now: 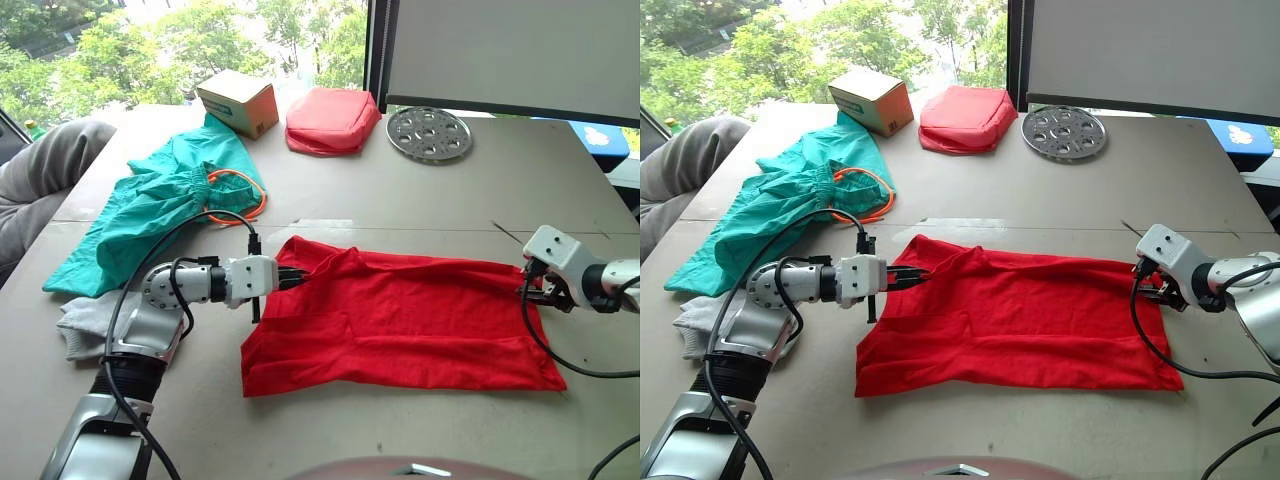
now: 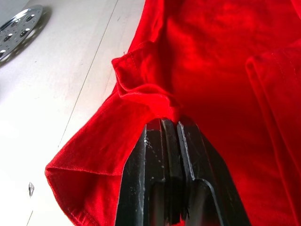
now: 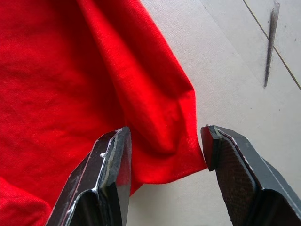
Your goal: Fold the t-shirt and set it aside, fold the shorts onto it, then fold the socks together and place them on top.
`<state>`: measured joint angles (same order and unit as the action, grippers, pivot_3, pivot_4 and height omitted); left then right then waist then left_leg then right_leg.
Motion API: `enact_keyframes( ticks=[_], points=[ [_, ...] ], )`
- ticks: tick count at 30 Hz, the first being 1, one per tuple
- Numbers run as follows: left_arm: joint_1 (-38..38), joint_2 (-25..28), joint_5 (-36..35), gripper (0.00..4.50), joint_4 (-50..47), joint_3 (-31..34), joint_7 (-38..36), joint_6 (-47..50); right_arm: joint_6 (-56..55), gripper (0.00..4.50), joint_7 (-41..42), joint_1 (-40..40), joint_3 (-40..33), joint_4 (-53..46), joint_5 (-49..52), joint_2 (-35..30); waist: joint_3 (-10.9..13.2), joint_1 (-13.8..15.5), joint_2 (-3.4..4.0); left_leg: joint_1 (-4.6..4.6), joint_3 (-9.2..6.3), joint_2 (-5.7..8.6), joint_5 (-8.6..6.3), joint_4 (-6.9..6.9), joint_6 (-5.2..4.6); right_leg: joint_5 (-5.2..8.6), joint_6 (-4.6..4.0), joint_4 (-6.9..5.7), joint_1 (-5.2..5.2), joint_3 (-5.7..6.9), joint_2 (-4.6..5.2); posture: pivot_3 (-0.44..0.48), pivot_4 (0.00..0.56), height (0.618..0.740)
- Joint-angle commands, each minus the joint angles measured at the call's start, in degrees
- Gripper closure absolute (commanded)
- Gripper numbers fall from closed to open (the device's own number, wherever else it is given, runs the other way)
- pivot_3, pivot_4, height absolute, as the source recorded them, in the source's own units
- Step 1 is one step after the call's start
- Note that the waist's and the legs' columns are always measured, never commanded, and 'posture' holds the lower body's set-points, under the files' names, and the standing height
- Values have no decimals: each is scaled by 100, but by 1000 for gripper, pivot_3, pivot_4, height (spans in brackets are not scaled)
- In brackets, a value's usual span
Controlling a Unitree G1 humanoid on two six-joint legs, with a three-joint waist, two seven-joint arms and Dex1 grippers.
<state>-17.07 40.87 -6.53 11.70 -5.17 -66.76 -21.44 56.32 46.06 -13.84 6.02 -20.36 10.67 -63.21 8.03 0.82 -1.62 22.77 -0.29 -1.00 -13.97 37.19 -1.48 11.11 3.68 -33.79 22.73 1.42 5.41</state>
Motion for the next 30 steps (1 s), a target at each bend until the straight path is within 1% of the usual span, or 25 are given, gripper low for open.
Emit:
enact_keyframes(
  ticks=[1, 2, 4, 7, 10, 15, 18, 25, 28, 30],
  points=[
    [46, 52, -64, 4500, -289, 68, 117, 53, -116, 3131, -23, -162, 106, 211, -222, -92, 0, 2, 0, 0, 0, 0, 0, 0, 0, 0, 0, 0, 0, 0, 0, 0, 150, 739],
    [42, 49, -60, 4500, -296, 60, 129, 59, -169, 3827, -40, -181, 148, 266, -277, -97, 0, 5, 0, 0, 0, 0, 0, 0, 0, 0, 0, 0, 0, 0, 0, 0, 150, 739],
    [30, 43, -59, 4500, -300, 49, 149, 70, -213, 4311, -41, -206, 154, 317, -313, -74, 0, 4, 0, 0, 0, 0, 0, 0, 0, 0, 0, 0, 0, 1, 0, 0, 150, 739],
    [-5, 39, -55, 4500, -265, 40, 158, 70, -244, 4311, 3, -192, 83, 282, -312, -106, 0, 1, 0, 0, 1, 1, 0, 0, 0, 0, 1, -1, 0, 0, 0, 0, 150, 739],
    [-85, 15, -45, 4500, -143, 58, 195, 72, -518, 4311, -41, -154, -32, 242, -430, -194, 0, 2, 1, 0, 0, 1, 0, 0, 0, 0, 1, -1, 1, 1, -1, 0, 150, 739],
    [-360, -44, -31, 4500, 167, 195, 474, 135, -757, 4311, -291, -265, -420, 255, -469, -28, 1, 6, 1, 0, 2, 2, 0, 1, 0, 0, 2, -1, 0, 0, 0, 0, 150, 739],
    [-606, -51, -105, 4500, 452, 280, 583, 237, -677, 4311, -438, -236, -590, 265, -464, 56, 0, 6, 0, 0, 1, 16, 0, 2, 0, 0, 2, -2, -1, 1, -2, 0, 150, 739],
    [-1386, -212, 7, 4500, 1270, 331, 945, 163, -1006, 4311, -888, -651, -516, 881, -698, 571, 1, 4, -1, 1, -3, 26, 1, 7, -1, -2, 3, -6, -3, 1, -4, 0, 150, 739],
    [-1514, -220, 24, 4500, 1415, 354, 1013, 34, -1313, 4311, -856, -729, -484, 1010, -753, 646, 0, -3, -2, 1, -4, 28, 1, 7, -1, -5, 7, -6, -3, 0, -4, 0, 150, 739],
    [-1464, -193, -17, 4500, 1378, 381, 973, -107, -1548, 4311, -761, -621, -558, 975, -704, 659, 0, -1, -2, 1, -7, 28, 1, 3, -1, -9, 14, -6, -3, 0, -4, 0, 150, 739]
  ],
)
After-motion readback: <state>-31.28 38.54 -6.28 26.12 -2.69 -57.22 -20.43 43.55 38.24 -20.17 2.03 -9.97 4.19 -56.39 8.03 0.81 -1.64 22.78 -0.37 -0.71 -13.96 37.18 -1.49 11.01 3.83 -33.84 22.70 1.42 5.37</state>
